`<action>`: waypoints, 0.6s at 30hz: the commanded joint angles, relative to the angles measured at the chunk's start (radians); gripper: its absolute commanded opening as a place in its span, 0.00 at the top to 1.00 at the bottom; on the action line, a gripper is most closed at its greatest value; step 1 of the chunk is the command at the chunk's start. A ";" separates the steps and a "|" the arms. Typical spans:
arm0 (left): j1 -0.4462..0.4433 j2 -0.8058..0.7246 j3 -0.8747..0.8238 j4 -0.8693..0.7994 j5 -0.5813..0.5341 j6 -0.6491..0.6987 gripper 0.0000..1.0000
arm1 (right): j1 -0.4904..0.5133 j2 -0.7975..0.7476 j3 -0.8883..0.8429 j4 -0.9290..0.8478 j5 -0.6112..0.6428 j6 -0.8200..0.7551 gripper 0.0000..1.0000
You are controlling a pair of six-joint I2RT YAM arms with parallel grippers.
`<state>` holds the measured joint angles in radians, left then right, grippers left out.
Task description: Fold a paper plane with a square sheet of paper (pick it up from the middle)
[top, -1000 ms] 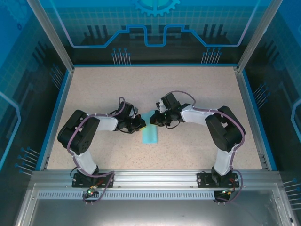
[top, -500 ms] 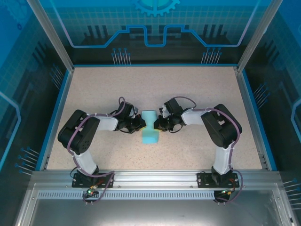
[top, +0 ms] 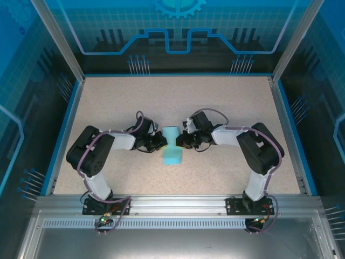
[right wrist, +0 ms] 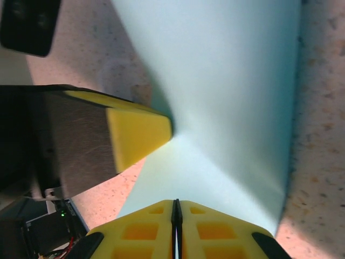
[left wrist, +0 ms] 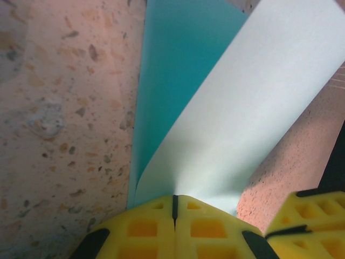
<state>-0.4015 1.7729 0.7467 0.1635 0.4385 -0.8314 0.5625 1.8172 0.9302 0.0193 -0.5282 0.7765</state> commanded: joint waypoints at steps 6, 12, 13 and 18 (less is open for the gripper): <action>-0.008 0.049 -0.003 -0.077 -0.039 0.026 0.95 | 0.019 0.045 -0.045 0.010 -0.004 -0.014 0.91; -0.008 0.051 -0.002 -0.076 -0.040 0.025 0.95 | 0.020 0.052 -0.070 -0.025 0.033 -0.028 0.91; -0.008 0.050 -0.002 -0.077 -0.040 0.026 0.95 | 0.020 0.044 -0.069 -0.027 0.034 -0.028 0.91; -0.008 0.049 0.000 -0.081 -0.038 0.028 0.95 | 0.023 -0.038 -0.070 -0.022 0.004 -0.028 0.91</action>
<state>-0.4015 1.7756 0.7498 0.1627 0.4397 -0.8291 0.5755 1.8431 0.8719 0.0216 -0.5129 0.7650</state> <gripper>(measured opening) 0.054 0.092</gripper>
